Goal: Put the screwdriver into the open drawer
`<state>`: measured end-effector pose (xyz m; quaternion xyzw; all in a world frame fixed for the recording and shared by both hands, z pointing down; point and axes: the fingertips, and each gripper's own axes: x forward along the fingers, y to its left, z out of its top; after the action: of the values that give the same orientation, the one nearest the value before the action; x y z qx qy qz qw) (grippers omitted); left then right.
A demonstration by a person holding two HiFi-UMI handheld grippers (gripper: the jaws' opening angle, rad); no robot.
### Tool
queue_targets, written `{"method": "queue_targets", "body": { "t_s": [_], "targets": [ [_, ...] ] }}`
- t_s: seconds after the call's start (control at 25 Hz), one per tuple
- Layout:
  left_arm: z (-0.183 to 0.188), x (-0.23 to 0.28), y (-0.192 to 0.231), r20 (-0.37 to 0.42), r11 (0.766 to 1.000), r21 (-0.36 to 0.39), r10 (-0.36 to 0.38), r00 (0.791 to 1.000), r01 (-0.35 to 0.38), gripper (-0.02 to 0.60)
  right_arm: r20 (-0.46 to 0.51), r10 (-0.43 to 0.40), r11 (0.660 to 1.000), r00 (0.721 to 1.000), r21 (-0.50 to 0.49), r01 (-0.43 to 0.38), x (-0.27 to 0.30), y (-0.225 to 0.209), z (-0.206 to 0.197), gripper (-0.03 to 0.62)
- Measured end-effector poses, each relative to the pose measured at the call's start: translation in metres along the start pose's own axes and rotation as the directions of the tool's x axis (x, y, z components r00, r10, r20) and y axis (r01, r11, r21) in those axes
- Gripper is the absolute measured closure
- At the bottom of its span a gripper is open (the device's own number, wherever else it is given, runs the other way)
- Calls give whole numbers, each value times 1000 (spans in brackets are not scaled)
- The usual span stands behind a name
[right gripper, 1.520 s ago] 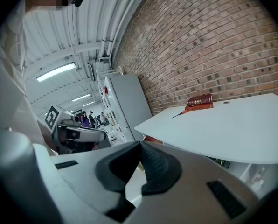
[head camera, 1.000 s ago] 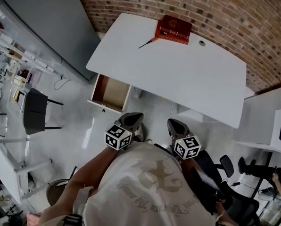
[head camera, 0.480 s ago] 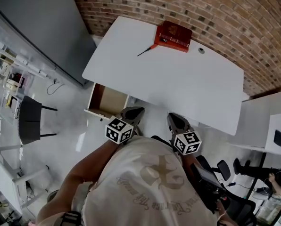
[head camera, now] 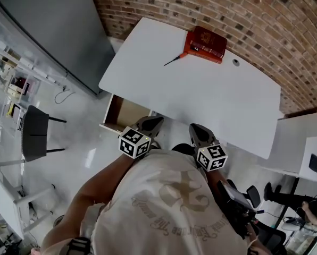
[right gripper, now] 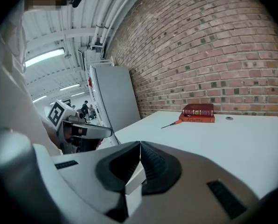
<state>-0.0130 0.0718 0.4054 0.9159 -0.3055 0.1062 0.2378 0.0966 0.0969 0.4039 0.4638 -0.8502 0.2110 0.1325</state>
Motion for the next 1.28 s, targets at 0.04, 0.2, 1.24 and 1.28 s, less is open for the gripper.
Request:
{"method": "queue_targets", "body": {
  "t_s": [0.04,0.2,1.24,1.28],
  "targets": [
    [0,-1,3,-1,1000,-5,5,1000,-5,563,-4,4,1000,1000,3,-4,2,0,0,572],
    [1,4,11,-15,1000,-17,17,1000,-17,563,-8,6,1000,1000,17,-6,11,-9,4,572],
    [65,101,91,-97,986,-8,165,981,-167,563,-46,115,991,992,68,-111,118,-112,61,572],
    [66,107,95,-100,985,-11,169,981,-171,563,-48,115,991,992,72,-111,122,-116,62,572]
  ]
}}
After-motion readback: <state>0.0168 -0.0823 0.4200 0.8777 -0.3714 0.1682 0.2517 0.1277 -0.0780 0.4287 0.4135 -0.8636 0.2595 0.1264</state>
